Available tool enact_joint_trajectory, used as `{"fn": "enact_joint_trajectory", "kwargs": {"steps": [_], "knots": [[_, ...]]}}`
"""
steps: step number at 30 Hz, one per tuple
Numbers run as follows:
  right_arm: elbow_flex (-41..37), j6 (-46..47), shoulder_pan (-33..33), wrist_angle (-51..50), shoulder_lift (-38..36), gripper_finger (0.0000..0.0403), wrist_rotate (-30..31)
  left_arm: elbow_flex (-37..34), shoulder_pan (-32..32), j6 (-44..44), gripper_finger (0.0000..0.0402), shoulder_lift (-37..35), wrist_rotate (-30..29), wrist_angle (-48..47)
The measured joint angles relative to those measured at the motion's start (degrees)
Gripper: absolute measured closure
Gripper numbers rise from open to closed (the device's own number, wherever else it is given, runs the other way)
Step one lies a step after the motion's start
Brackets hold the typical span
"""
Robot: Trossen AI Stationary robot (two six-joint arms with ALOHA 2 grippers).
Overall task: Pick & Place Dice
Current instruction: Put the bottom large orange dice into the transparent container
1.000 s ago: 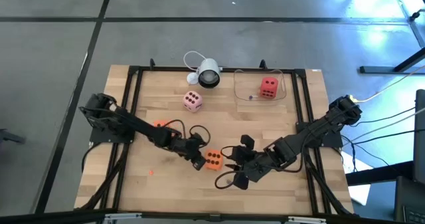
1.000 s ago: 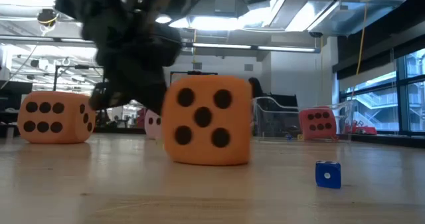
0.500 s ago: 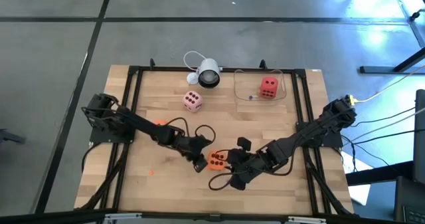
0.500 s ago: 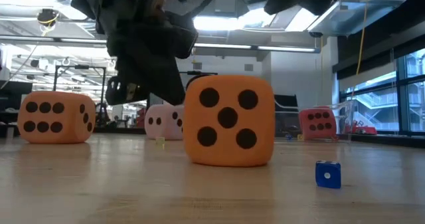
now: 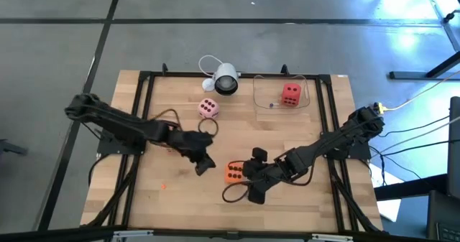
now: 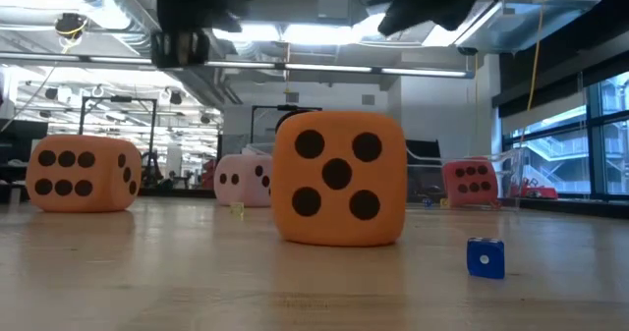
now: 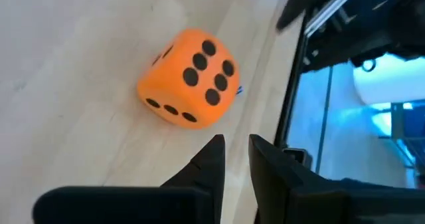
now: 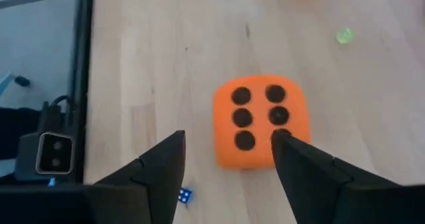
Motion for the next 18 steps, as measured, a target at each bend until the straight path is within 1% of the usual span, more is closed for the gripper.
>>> {"fn": "enact_joint_trajectory", "kwargs": {"steps": [3,5,8,11,15,18], "knots": [[0.0,-6.5,-0.4,1.4,0.0,0.0188,-5.3,0.0,-0.1,0.0,0.0338,-4.5,-1.3,-2.5],[0.0,-8.8,-0.9,1.7,0.0,0.019,-7.4,0.0,-0.4,0.0,0.0338,-6.8,-2.3,-4.6],[0.0,-7.8,-2.3,1.6,0.0,0.0187,-7.5,0.0,-1.3,0.0,0.0338,-9.4,-4.3,-7.5],[0.0,-8.0,-3.5,1.9,0.4,0.0174,-7.6,0.0,-2.4,0.0,0.0338,-10.8,-6.3,-10.3],[0.1,-13.7,-3.9,1.9,1.5,0.0155,-8.2,0.0,-3.6,-0.2,0.0338,-11.4,-8.8,-13.3],[0.1,-18.4,-3.1,0.5,3.4,0.015,-8.1,0.0,-4.3,-0.6,0.0338,-11.4,-9.8,-14.9]]}}
